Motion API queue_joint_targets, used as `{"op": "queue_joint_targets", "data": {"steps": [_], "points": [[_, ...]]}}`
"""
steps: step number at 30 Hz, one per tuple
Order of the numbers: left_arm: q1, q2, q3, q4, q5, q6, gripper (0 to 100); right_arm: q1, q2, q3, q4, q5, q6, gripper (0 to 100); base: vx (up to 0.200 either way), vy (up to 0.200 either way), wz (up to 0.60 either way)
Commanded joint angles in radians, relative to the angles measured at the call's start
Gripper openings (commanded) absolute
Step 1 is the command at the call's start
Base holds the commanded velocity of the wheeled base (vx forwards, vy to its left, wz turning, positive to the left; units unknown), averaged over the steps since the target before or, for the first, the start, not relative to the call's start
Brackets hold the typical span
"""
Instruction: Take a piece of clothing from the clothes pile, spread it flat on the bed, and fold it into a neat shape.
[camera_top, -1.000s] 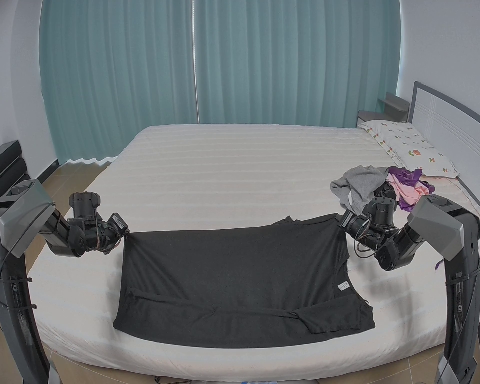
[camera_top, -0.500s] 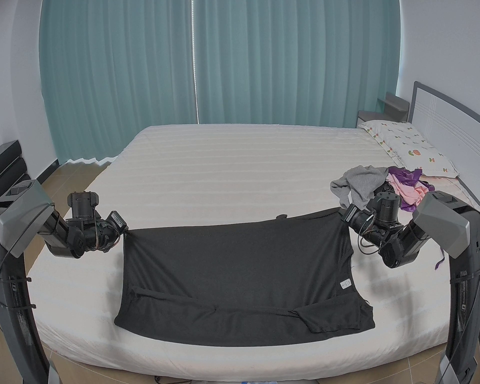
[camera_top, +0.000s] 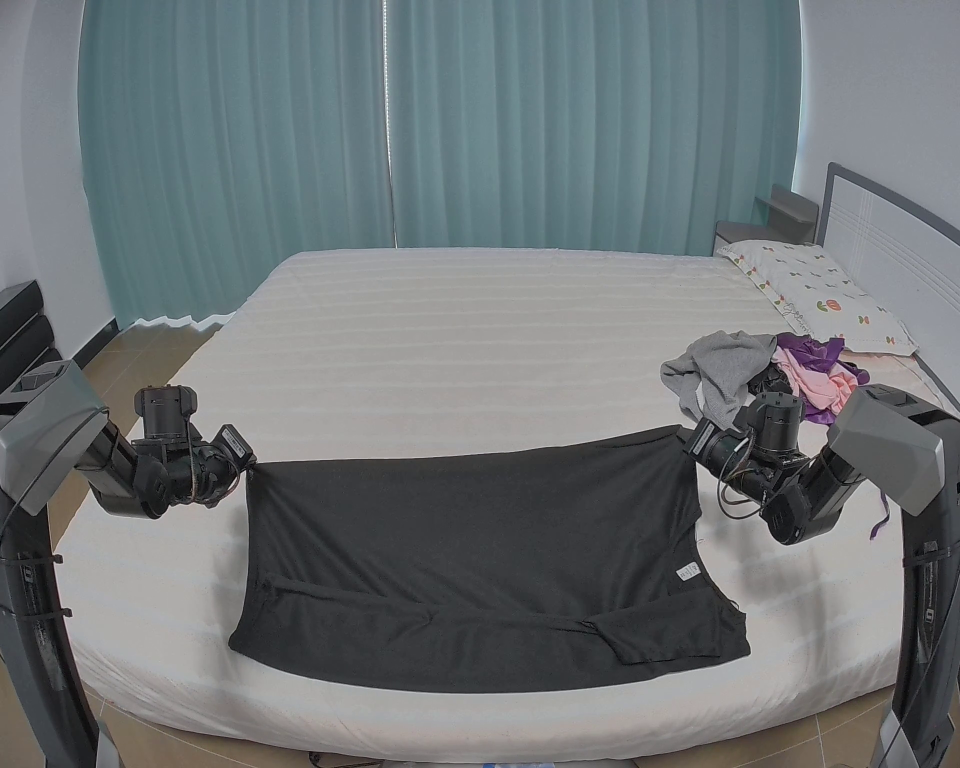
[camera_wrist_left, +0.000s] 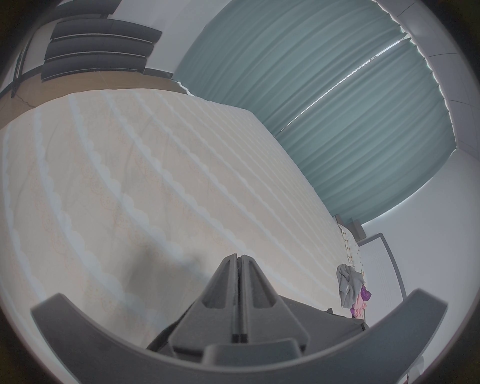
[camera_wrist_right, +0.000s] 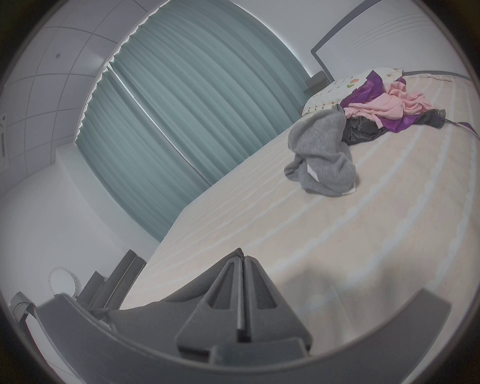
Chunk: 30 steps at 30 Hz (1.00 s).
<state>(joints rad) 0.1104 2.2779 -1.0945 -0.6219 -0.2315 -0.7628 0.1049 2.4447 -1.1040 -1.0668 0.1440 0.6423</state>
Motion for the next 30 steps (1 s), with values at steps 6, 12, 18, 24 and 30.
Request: {"op": "queue_joint_targets", "data": {"steps": [6, 12, 18, 24, 30], "points": [[-0.002, 0.000, 0.041, 0.001, -0.002, 0.008, 0, -0.016, -0.026, 0.062, 0.087, 0.057, -0.007, 0, 0.000, 0.000, 0.00], [-0.002, 0.005, 0.030, -0.005, -0.002, 0.002, 0, -0.016, -0.021, 0.052, 0.097, 0.058, -0.001, 0, 0.000, 0.000, 0.00], [0.005, 0.012, 0.038, -0.087, -0.002, -0.012, 0, -0.024, -0.023, 0.050, 0.001, 0.057, 0.019, 0, 0.000, 0.000, 0.00], [0.005, 0.012, 0.041, -0.098, 0.000, -0.013, 0, -0.022, -0.007, 0.061, 0.001, 0.055, 0.017, 0, 0.000, 0.000, 0.00], [0.005, 0.018, 0.042, -0.094, 0.000, -0.012, 0, -0.024, -0.001, 0.064, 0.008, 0.058, 0.016, 0, 0.000, 0.000, 0.00]]}}
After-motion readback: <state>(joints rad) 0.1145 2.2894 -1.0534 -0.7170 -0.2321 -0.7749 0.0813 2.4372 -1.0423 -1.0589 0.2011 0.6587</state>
